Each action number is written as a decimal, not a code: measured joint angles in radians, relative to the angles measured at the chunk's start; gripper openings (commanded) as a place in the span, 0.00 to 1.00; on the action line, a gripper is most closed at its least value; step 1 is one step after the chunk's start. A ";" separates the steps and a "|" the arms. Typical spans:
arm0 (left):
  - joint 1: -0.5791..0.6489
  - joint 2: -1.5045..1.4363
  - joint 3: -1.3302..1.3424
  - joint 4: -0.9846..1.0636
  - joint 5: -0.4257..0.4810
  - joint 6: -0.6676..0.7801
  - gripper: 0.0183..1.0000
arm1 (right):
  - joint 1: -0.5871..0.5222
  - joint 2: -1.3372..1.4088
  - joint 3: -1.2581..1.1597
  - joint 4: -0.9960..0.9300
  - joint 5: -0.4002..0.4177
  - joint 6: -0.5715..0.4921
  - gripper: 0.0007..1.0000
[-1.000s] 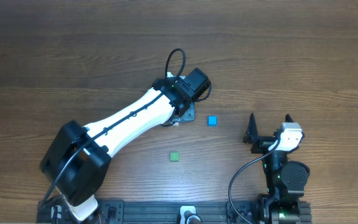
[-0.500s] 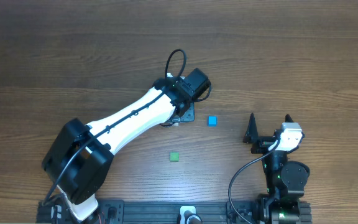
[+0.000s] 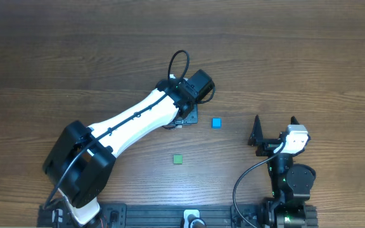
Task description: Stack Cubes
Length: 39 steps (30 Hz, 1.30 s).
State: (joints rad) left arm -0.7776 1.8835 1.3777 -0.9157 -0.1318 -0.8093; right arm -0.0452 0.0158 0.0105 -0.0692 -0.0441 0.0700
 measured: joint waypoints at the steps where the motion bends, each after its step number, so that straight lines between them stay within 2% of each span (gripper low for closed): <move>1: 0.000 0.000 0.000 0.000 0.000 0.000 0.19 | 0.000 0.000 0.000 0.000 0.000 0.000 0.99; 21: 0.000 0.015 0.000 -0.003 0.000 0.000 0.23 | 0.000 0.000 0.000 0.000 0.000 0.001 0.99; 27: 0.000 0.017 0.000 -0.001 0.000 -0.003 0.37 | 0.000 0.000 0.000 0.000 0.000 0.001 0.99; 34: 0.000 0.017 0.000 0.001 0.000 -0.007 0.41 | 0.000 0.000 0.000 0.000 0.000 0.000 0.99; 37: 0.000 0.017 0.000 0.006 0.000 -0.007 0.51 | 0.000 0.000 0.000 0.000 0.000 0.001 0.99; 39: 0.000 0.017 0.000 0.016 -0.001 -0.005 0.67 | 0.000 0.000 0.000 0.000 0.000 0.000 0.99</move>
State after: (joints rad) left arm -0.7776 1.9003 1.3777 -0.8993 -0.1326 -0.8139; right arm -0.0452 0.0158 0.0105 -0.0692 -0.0441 0.0704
